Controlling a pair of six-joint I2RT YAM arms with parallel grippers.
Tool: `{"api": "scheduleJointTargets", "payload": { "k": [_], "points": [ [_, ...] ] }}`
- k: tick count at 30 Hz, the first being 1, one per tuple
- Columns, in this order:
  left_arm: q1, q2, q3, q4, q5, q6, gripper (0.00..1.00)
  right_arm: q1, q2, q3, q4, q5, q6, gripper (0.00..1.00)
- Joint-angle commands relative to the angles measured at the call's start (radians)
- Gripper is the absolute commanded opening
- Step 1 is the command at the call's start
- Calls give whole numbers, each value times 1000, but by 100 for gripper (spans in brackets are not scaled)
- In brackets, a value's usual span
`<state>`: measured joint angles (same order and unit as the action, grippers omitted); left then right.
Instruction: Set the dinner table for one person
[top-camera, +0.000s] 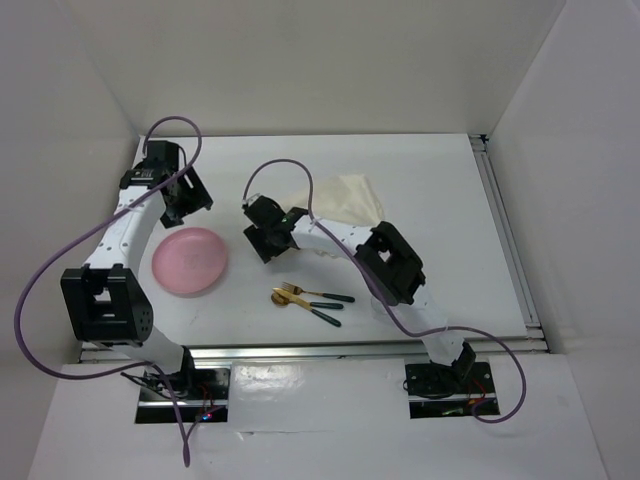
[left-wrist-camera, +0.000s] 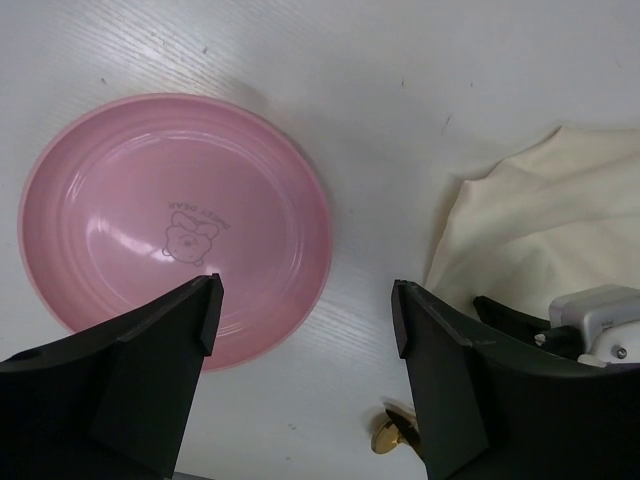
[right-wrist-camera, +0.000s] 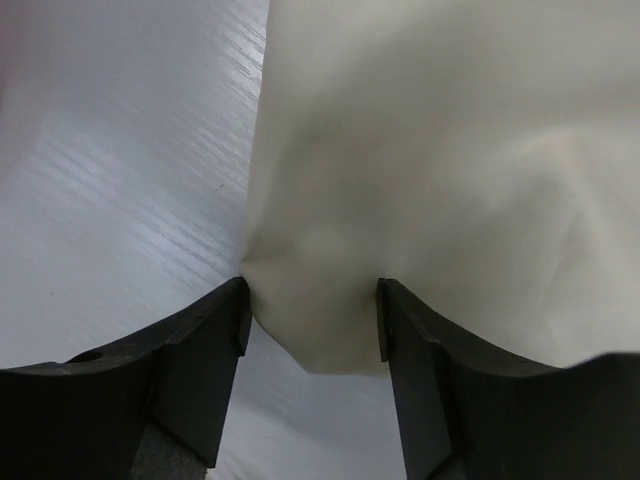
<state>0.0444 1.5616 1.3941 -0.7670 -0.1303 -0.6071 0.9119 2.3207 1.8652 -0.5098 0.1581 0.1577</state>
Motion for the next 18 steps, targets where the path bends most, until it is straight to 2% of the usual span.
{"api": "scheduleJointTargets", "payload": {
  "k": [1,4,5,8,9,10,13,18],
  "points": [
    [18,-46,2,-5,52,1,86,19,6,28,-22,53,-9,62],
    [28,-46,-7,-5,74,1,86,28,6,2,-22,84,0,51],
    [37,-46,-7,4,84,1,86,28,6,2,-22,93,0,40],
    [37,-46,-17,5,103,1,86,28,17,23,-38,124,0,22],
    [37,-37,-17,5,103,1,86,28,17,49,-50,124,0,9],
    [37,-37,-17,14,116,10,86,28,17,67,-59,124,-9,2],
    [37,-37,-17,23,153,47,86,18,-3,159,-91,100,-18,0],
    [25,-28,-6,47,238,93,86,-97,-135,239,-91,-21,-27,0]
  ]
}}
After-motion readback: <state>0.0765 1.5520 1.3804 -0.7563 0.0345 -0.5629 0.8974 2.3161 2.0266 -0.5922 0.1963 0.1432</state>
